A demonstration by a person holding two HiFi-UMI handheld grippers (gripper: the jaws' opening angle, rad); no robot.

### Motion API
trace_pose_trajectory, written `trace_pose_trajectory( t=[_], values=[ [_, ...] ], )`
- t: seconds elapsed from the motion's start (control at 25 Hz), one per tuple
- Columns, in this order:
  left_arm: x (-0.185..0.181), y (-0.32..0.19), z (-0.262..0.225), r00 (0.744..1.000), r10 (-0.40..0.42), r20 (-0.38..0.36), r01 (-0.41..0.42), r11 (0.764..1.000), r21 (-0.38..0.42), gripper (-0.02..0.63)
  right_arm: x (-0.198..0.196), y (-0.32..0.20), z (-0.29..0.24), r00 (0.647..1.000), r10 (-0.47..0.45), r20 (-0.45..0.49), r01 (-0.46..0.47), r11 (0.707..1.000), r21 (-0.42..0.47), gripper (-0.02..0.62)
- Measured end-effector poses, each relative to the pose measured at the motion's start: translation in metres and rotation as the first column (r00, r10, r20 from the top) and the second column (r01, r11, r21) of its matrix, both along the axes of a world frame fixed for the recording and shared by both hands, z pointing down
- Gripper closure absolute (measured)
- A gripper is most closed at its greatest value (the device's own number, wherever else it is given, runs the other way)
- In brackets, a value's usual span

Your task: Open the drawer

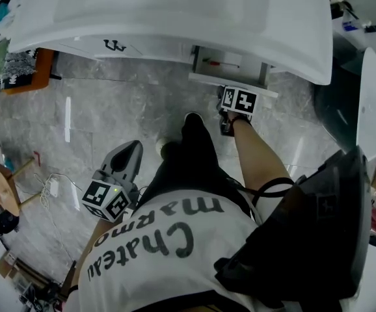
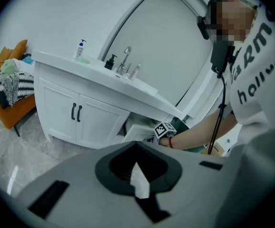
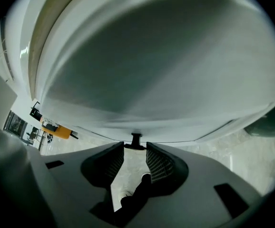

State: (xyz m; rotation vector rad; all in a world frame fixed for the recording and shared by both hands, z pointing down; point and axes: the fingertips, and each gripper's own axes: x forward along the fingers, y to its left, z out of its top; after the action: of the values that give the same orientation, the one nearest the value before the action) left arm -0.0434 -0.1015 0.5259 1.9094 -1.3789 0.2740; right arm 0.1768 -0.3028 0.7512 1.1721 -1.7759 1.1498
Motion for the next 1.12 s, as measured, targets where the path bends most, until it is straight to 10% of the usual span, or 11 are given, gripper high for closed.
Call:
trace_pose_trajectory(
  t=[0.48,0.72,1.12],
  values=[
    [0.002,-0.002,-0.011,0.999,0.045,0.018,-0.046,0.999,0.029,0.604,0.009,-0.002,-0.017,1.0,-0.004,-0.015,0.004,0.999,0.043,0.454],
    [0.001,-0.026,-0.027,0.995,0.095,0.027,-0.097,0.99,0.104,0.604,0.029,-0.006,-0.062,0.996,-0.007,-0.088,0.017,0.993,0.115,0.584],
    [0.006,-0.058,-0.059,0.986,0.166,-0.018,-0.158,0.965,0.208,0.604,0.017,0.005,-0.173,0.995,-0.1,-0.021,0.102,0.945,0.311,0.583]
  ],
)
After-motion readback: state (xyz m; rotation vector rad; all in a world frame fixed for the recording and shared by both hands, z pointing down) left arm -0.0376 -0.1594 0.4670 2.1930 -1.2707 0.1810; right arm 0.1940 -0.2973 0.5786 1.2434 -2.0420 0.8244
